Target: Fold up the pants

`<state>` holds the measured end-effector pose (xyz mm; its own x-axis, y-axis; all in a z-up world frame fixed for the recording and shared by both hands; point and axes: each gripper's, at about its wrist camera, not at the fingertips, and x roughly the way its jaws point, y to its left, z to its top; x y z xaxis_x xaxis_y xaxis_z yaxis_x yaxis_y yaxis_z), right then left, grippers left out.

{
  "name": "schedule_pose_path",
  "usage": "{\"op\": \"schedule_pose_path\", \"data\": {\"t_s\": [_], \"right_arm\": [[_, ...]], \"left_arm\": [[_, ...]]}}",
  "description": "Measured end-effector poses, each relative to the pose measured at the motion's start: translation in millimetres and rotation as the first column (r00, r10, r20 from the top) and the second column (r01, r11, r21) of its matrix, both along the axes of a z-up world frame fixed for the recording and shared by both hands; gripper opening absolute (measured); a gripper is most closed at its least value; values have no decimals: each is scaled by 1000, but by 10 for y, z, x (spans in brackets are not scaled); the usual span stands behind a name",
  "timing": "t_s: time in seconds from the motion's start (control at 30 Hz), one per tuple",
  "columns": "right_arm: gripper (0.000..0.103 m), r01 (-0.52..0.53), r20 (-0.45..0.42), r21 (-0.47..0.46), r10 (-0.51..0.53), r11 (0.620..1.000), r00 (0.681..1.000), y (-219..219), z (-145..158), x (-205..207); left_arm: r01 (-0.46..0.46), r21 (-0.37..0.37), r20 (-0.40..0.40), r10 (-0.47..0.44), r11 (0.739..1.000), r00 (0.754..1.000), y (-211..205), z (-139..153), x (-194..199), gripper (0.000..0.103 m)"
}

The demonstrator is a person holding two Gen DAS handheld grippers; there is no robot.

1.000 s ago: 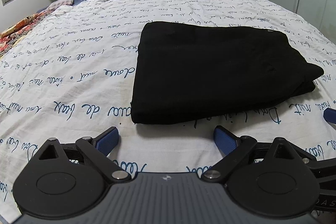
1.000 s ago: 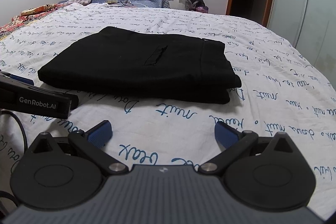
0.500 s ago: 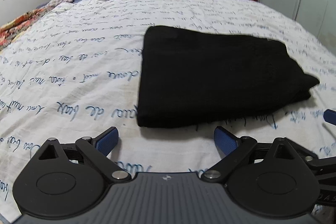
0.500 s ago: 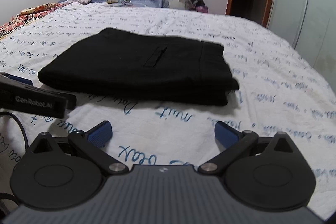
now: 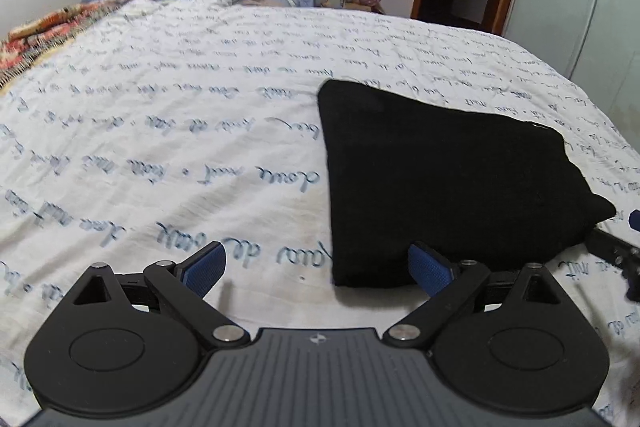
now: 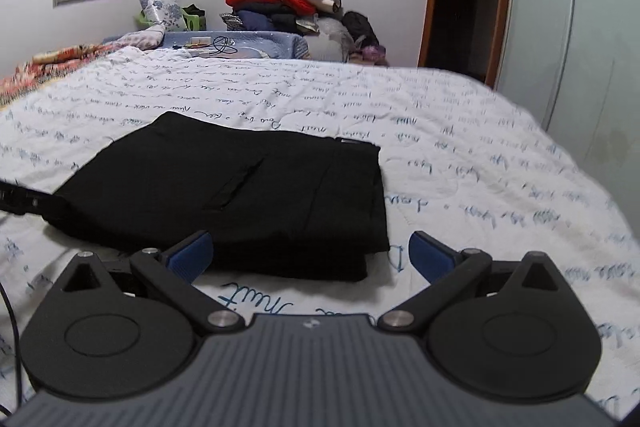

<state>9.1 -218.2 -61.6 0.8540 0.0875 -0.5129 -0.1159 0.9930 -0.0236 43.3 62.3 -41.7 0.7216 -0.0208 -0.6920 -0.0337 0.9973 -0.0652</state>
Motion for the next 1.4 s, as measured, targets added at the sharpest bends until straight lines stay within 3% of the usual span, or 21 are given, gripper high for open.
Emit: {"op": "schedule_pose_path", "data": {"t_s": [0.13, 0.23, 0.37, 0.47, 0.5, 0.6, 0.73, 0.77, 0.8, 0.87, 0.93, 0.97, 1.1, 1.27, 1.4], "right_arm": [[103, 0, -41, 166, 7, 986, 999, -149, -14, 109], [103, 49, -92, 288, -23, 956, 995, -309, -95, 240], [86, 89, -117, 379, -47, 921, 992, -447, -191, 331], [59, 95, -118, 373, -55, 923, 992, -448, -217, 351], [45, 104, -115, 356, -67, 929, 991, -439, -215, 352], [31, 106, -115, 363, -68, 926, 991, -492, -221, 355], [27, 113, -136, 381, -65, 918, 989, -556, -231, 317], [32, 111, -141, 370, -62, 922, 988, -550, -242, 309], [44, 118, -144, 350, -71, 929, 987, -540, -238, 293], [47, 123, -99, 286, -98, 950, 990, -487, -169, 186], [43, 103, -66, 194, -91, 976, 994, -400, -104, 124], [37, 90, -71, 195, -77, 977, 994, -408, -85, 128], [21, 75, -110, 309, -42, 948, 993, -490, -119, 231], [11, 67, -59, 325, -50, 943, 997, -497, -58, 188], [8, 80, -50, 308, -68, 948, 996, -522, -40, 186]], "left_arm": [[-44, 69, 29, 43, 997, 999, 63, 20, 20, 98], [-51, 47, 22, 50, 998, 998, 137, 15, 34, 98], [-43, 42, 17, 43, 998, 999, 147, 0, 59, 98], [-42, 56, 17, 41, 998, 999, 117, -2, 86, 98], [-39, 59, 18, 38, 997, 999, 109, 2, 93, 98], [-31, 70, 17, 30, 997, 999, 74, 18, 105, 98], [-23, 89, 19, 21, 996, 1000, 43, 27, 104, 98], [-23, 96, 21, 21, 995, 1000, 36, 29, 102, 98], [-22, 101, 22, 20, 995, 1000, 29, 33, 99, 98], [-21, 106, 25, 18, 994, 1000, 19, 46, 100, 98], [-14, 101, 31, 11, 995, 999, -9, 72, 106, 98], [-11, 100, 37, 7, 995, 999, -33, 93, 107, 98], [21, 113, 70, -29, 993, 997, -179, 199, 142, 98], [118, 116, 96, -130, 986, 987, -433, 244, 323, 98], [135, 138, -18, -134, 981, 991, -565, -34, 537, 98]]}}
